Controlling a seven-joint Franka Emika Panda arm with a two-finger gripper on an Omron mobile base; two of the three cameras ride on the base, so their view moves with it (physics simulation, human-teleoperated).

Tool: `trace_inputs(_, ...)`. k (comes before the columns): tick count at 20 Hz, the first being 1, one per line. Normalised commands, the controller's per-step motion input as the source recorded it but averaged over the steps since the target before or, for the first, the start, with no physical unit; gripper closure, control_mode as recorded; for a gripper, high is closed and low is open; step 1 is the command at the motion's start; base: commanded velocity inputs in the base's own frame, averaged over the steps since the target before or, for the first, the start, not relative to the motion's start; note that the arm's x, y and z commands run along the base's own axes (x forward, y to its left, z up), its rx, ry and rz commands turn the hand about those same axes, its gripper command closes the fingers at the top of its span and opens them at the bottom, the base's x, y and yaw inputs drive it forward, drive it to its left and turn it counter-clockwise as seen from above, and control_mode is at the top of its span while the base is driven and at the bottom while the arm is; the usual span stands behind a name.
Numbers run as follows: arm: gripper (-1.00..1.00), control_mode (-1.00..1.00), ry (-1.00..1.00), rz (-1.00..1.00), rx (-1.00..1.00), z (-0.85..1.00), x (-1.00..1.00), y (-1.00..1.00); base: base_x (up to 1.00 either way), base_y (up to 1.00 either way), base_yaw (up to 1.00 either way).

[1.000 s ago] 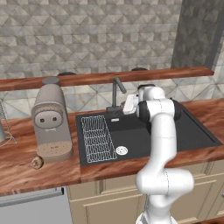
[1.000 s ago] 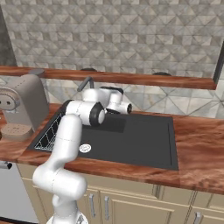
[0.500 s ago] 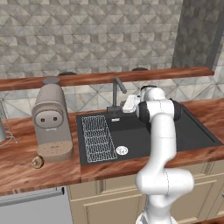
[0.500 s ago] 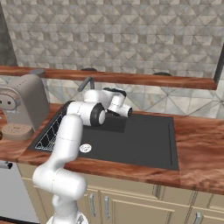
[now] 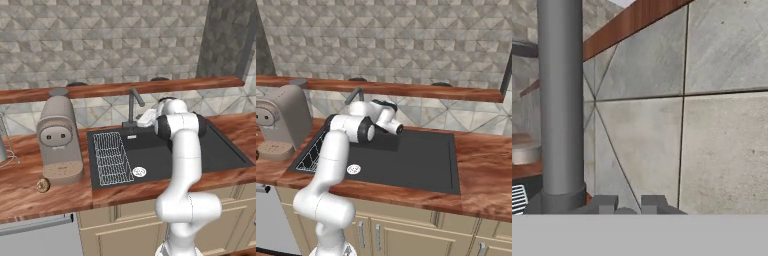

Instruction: Turn on the sink faucet. Then move the mushroom from the counter to the sink. Turn off the sink. Move the vegetable from the sink to the pot next to the stove. Finally move the pot to the rear left burner.

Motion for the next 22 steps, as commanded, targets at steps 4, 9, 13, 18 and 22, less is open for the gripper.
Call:
trace_inputs(4,1.0,-1.0,0.04,-0.14,0.0,-0.32,0.23,-0.42,0.0,0.0,0.0)
trace_inputs(9,1.0,-1.0,0.02,-0.12,0.0,-0.47,0.12,-0.61,0.0,0.0,0.0)
trace_inputs(13,1.0,-1.0,0.0,-0.08,0.0,-0.57,0.02,-0.76,0.0,0.0,0.0)
trace_inputs(18,1.0,-1.0,0.0,-0.04,0.0,-0.65,0.0,-0.83,0.0,0.0,0.0)
trace_inputs(22,1.0,-1.0,0.0,0.0,0.0,-0.67,0.0,-0.91,0.0,0.0,0.0)
